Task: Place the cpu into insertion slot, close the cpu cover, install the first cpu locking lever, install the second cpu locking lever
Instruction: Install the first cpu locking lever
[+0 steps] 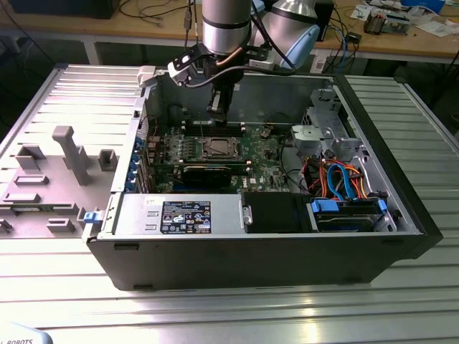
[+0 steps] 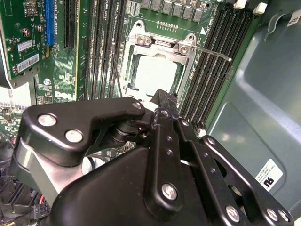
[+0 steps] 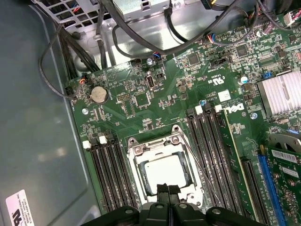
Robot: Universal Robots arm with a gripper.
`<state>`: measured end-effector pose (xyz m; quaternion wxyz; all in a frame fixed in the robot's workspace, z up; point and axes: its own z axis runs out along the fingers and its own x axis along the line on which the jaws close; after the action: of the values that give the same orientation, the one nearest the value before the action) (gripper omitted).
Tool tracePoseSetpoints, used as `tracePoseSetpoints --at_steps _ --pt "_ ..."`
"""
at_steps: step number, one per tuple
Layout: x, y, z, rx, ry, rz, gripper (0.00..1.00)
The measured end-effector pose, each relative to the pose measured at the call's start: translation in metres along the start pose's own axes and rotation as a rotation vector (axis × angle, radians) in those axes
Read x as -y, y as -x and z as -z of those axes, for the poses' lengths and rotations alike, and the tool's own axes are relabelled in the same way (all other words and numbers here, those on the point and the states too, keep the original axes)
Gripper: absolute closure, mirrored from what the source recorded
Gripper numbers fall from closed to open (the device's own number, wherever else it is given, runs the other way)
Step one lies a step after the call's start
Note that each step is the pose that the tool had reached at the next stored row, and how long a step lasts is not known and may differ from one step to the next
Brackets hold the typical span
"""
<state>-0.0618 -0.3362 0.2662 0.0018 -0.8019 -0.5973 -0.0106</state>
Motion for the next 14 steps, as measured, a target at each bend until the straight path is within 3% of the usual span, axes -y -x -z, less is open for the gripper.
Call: tracePoseSetpoints --at_steps 3,9,14 --pt "0.0 0.0001 0.0001 0.002 0.0007 -0.011 0.89" --pt "0.0 0.0 -0.0001 0.0029 0.0022 -0.09 0.89" --pt "0.0 0.0 -0.0001 0.0033 0.0024 -0.092 0.89"
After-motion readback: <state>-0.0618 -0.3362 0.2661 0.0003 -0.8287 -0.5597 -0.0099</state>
